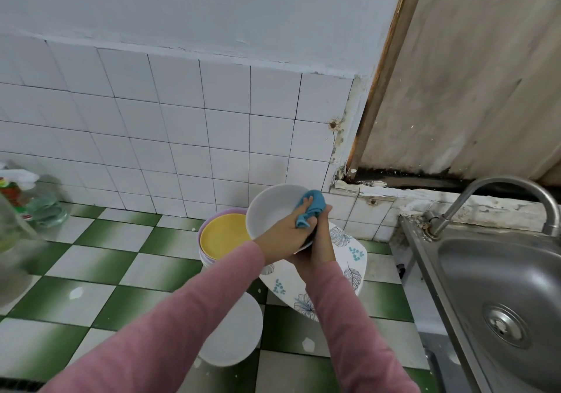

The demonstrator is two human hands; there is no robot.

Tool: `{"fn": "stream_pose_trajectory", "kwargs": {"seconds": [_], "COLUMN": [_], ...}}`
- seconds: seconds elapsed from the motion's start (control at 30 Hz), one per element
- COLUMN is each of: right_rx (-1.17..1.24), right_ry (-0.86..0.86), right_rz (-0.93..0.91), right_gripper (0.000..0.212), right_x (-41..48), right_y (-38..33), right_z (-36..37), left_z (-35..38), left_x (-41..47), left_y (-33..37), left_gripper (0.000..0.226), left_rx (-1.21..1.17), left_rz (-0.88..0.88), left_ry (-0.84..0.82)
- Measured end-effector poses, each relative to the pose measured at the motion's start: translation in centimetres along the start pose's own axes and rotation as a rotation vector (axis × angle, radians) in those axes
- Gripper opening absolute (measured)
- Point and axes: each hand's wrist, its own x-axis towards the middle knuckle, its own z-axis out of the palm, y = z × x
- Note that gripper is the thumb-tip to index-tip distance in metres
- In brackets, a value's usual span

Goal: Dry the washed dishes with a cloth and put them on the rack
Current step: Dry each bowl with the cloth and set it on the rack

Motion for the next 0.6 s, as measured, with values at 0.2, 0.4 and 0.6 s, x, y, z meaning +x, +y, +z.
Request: {"fn": "stream_pose_trajectory", "kwargs": {"seconds": [0.2, 0.4, 0.6], "right_rx": [-0.086, -0.121, -0.120], "right_ry": [-0.012, -0.032, -0.075], "right_rz": [0.037, 0.041, 0.019], "right_gripper": [0.100, 0.106, 0.090], "right_x": [-0.3, 0.0, -0.3], "right_y": [-1.3, -0.8, -0.8], "right_z": [-0.4, -1.1, -0.6], "left_z": [-3.7, -5.3, -5.2], "left_x": [0.5, 0.1, 0.4], "left_y": [-0.5, 0.3, -2.9], "left_gripper": [0.024, 0.022, 0.055], "left_rx": [0.412, 1.083, 0.688], "left_rz": [-0.114, -0.008, 0.392], "left_ry": [-0.216, -0.107, 0.537]}}
